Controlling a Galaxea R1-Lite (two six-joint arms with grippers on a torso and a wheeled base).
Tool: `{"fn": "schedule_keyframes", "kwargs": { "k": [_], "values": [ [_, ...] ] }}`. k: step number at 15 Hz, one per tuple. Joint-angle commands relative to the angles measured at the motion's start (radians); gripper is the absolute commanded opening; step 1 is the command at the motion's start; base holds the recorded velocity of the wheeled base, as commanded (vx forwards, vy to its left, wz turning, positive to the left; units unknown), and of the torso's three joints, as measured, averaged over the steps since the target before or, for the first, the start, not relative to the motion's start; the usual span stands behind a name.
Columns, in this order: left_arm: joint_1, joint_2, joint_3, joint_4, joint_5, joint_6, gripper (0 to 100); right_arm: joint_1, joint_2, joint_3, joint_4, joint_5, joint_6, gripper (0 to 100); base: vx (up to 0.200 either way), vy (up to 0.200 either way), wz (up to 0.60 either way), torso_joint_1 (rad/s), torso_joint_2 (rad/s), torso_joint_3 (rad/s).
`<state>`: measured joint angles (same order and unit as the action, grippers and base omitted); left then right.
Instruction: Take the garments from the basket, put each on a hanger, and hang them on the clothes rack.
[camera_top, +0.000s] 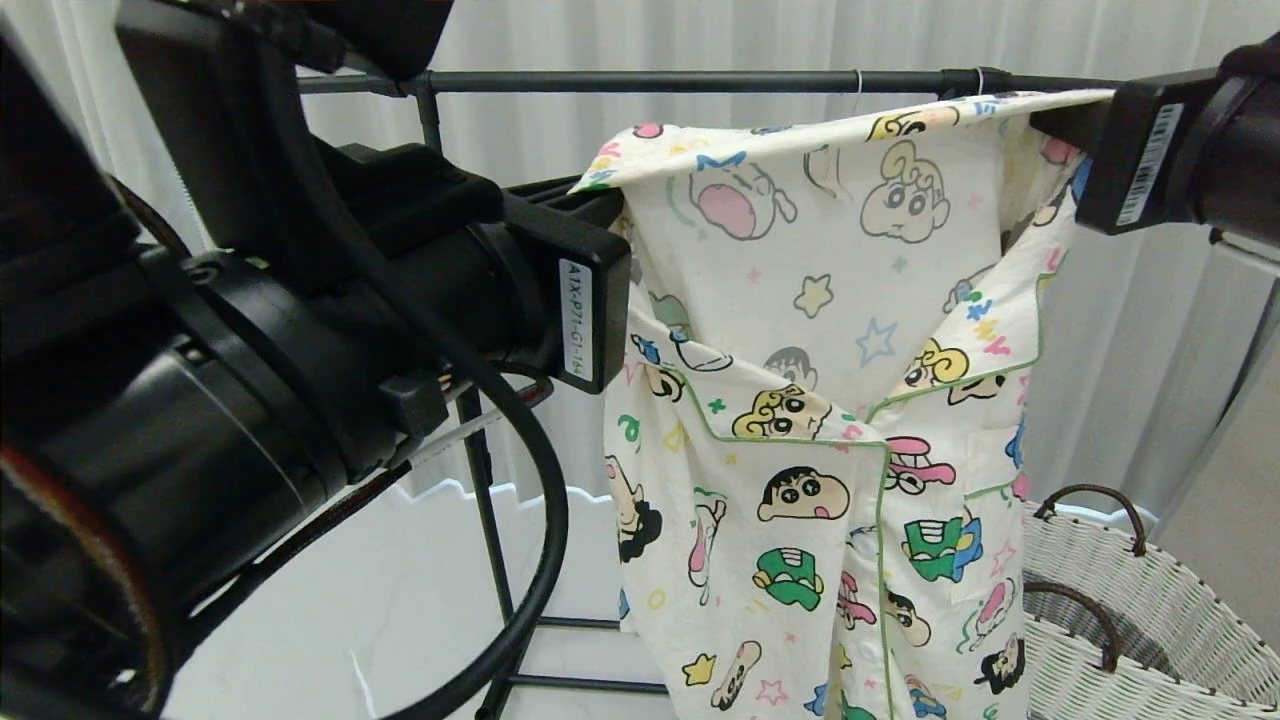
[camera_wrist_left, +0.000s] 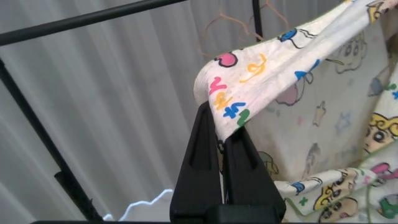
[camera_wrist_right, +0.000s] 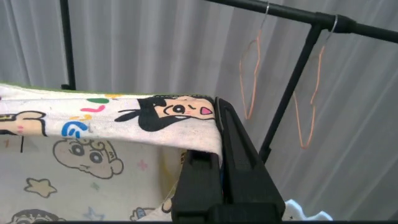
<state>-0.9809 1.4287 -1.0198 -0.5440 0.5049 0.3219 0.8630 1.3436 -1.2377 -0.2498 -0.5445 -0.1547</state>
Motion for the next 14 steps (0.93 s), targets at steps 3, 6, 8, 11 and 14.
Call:
{"fn": "schedule_keyframes", "kwargs": {
  "k": [3,6,8,11,14],
  "values": [
    [-0.016,0.007,-0.008,0.003,-0.002,0.003,0,0.001,-0.121,0.009,0.164,0.017,-0.003,0,0.000,0.000,0.00,0.000,0.00,0.000],
    [-0.015,0.041,-0.039,0.001,-0.002,-0.004,0,0.019,-0.239,0.009,0.360,0.138,-0.009,0,0.000,0.000,0.00,0.000,0.00,0.000],
    [0.008,0.082,-0.094,0.001,-0.003,-0.006,0,0.113,-0.291,0.010,0.457,0.179,-0.017,0,0.000,0.000,0.00,0.000,0.00,0.000],
    [0.062,0.150,-0.200,0.001,-0.003,-0.037,0,0.347,-0.305,0.040,0.498,0.184,-0.011,0,0.000,0.000,0.00,0.000,0.00,0.000],
    [0.079,0.165,-0.217,0.001,-0.005,-0.047,0,0.442,-0.293,0.069,0.497,0.184,-0.013,0,0.000,0.000,0.00,0.000,0.00,0.000]
  ]
}}
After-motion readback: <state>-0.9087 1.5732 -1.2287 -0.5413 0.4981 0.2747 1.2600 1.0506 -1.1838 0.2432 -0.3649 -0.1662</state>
